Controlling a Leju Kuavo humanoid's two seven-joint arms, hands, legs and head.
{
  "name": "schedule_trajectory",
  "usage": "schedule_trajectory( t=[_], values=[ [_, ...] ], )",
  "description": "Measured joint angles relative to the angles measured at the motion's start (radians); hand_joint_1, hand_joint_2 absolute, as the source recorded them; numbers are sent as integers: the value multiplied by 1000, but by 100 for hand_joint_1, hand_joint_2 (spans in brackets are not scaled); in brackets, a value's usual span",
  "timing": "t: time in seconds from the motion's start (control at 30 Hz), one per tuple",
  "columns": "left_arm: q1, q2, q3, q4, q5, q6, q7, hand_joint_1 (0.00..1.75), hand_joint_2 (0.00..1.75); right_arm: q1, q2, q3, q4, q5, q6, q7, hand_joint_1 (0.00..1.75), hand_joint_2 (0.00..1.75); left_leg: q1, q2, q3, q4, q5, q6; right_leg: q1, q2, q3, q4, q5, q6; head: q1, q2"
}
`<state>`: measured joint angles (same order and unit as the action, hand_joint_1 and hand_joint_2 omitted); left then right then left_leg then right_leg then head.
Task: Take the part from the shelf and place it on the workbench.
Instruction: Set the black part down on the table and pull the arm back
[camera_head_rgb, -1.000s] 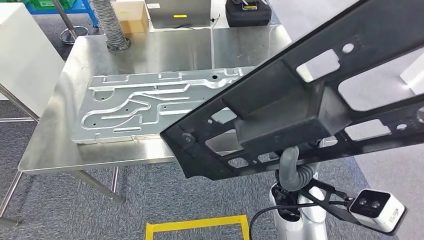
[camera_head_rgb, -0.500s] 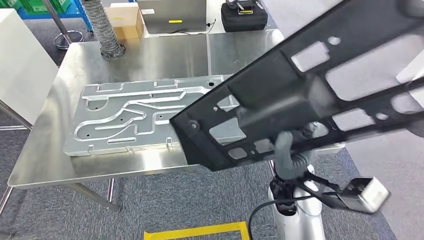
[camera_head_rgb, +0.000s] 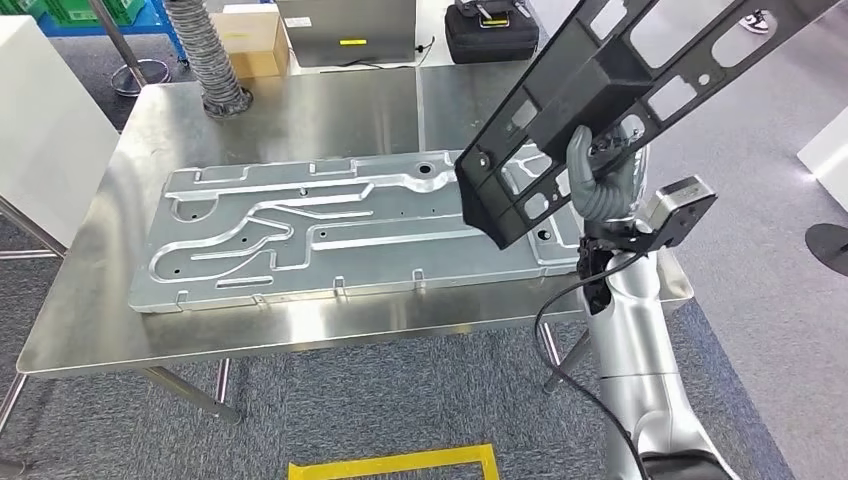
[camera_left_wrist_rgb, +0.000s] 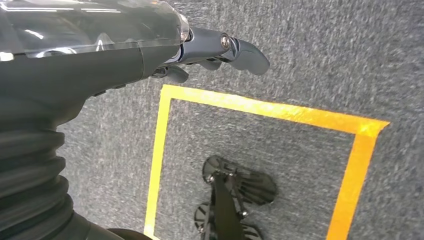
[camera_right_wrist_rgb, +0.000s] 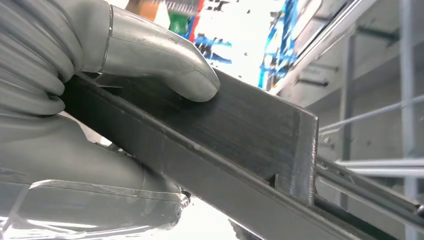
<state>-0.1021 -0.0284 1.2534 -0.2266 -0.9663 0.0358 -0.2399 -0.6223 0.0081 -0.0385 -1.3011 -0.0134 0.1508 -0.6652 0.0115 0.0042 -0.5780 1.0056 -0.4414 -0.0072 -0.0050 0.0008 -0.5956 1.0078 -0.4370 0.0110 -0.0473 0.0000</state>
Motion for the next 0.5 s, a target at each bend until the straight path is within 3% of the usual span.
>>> schedule_trajectory(
  t=[0.07,0.1,0.2,0.23,0.27,0.33,0.4,0.43,0.5],
  values=[
    [1,0,0,0,0,-1,-1,0,175,-21,-9,-6,35,6,-7,0,171,175,1,0,-6,19,-16,-10,-5,0,5,-8,3,-13,0,0],
    [0,-1,0,0,-1,-2,-1,0,175,-32,-12,-6,50,12,-14,2,171,175,1,0,-22,56,-38,-13,-7,0,8,-12,5,-20,0,0],
    [1,-1,0,0,-6,-7,-4,0,175,-89,-29,-7,128,47,-55,6,171,175,2,0,-121,254,-122,-20,-4,2,10,-14,3,-28,0,0],
    [1,-1,0,0,-7,-8,-5,0,175,-116,-39,-7,165,67,-75,6,171,175,2,0,-146,294,-128,-20,-3,2,11,-13,2,-29,0,0],
    [1,-1,0,0,-8,-10,-7,0,175,-145,-49,-7,202,95,-101,5,171,175,2,0,-152,296,-112,-19,-1,3,12,-12,1,-29,0,0],
    [1,-1,0,0,-9,-13,-13,0,175,-208,-66,-2,269,176,-174,6,171,175,2,0,-107,182,-35,-13,0,3,18,-9,-5,-26,0,0],
    [1,1,-1,0,-11,-16,-19,0,175,-274,-77,19,330,296,-272,30,171,175,-2,-1,-50,54,17,-5,4,4,19,-3,-12,-19,0,0],
    [0,2,-1,0,-13,-18,-22,0,175,-307,-81,39,361,378,-325,57,171,175,-4,0,-36,20,25,-1,4,6,17,-1,-13,-16,0,0],
    [-3,2,-2,0,-17,-21,-24,0,175,-366,-83,99,425,573,-417,132,171,175,-7,0,-33,7,22,7,4,9,12,-1,-11,-6,0,0]
  ],
)
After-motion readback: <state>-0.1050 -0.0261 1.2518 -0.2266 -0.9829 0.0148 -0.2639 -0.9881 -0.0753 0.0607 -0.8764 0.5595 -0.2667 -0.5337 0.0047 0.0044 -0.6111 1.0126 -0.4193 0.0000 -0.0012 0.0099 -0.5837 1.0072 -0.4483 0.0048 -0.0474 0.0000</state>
